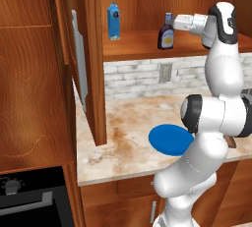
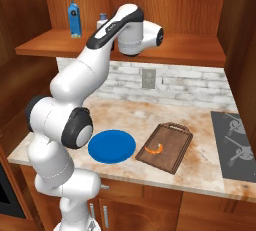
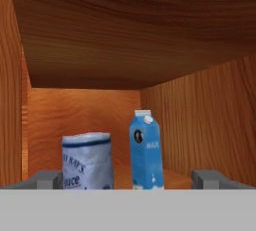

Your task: Pick the shrimp from the plate and place it on the cutting board. Then pick the condiment bottle from the cabinet and place it next to the cutting board.

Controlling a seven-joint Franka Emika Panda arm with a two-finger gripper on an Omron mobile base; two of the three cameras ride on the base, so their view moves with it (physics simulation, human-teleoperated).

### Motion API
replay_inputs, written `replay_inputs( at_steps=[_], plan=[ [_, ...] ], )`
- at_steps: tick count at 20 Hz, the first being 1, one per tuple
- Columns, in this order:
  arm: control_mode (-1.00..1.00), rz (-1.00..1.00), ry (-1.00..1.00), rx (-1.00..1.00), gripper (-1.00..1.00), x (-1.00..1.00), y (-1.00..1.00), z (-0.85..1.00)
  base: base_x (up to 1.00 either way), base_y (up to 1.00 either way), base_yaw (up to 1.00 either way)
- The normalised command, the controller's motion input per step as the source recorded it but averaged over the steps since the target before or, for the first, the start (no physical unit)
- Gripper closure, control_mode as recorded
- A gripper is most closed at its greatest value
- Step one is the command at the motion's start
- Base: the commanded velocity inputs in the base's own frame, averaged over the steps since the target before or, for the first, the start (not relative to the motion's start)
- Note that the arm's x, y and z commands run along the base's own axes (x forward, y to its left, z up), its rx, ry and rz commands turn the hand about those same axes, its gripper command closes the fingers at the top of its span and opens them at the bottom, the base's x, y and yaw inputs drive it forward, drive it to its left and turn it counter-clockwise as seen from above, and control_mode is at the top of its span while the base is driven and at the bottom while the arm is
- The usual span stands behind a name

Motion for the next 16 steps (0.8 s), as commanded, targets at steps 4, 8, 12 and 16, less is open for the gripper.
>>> replay_inputs(
  at_steps=[4,8,12,16],
  plan=[
    [-1.00,0.00,0.00,0.00,-1.00,0.00,0.09,0.00,0.00,0.00,0.00],
    [-1.00,0.00,0.00,0.00,-1.00,0.00,0.14,0.00,0.00,0.00,0.00],
    [-1.00,0.00,0.00,0.00,1.00,0.00,0.16,0.00,0.00,0.00,0.00],
    [-1.00,0.00,0.00,0.00,1.00,0.00,0.07,0.00,0.00,0.00,0.00]
  ],
)
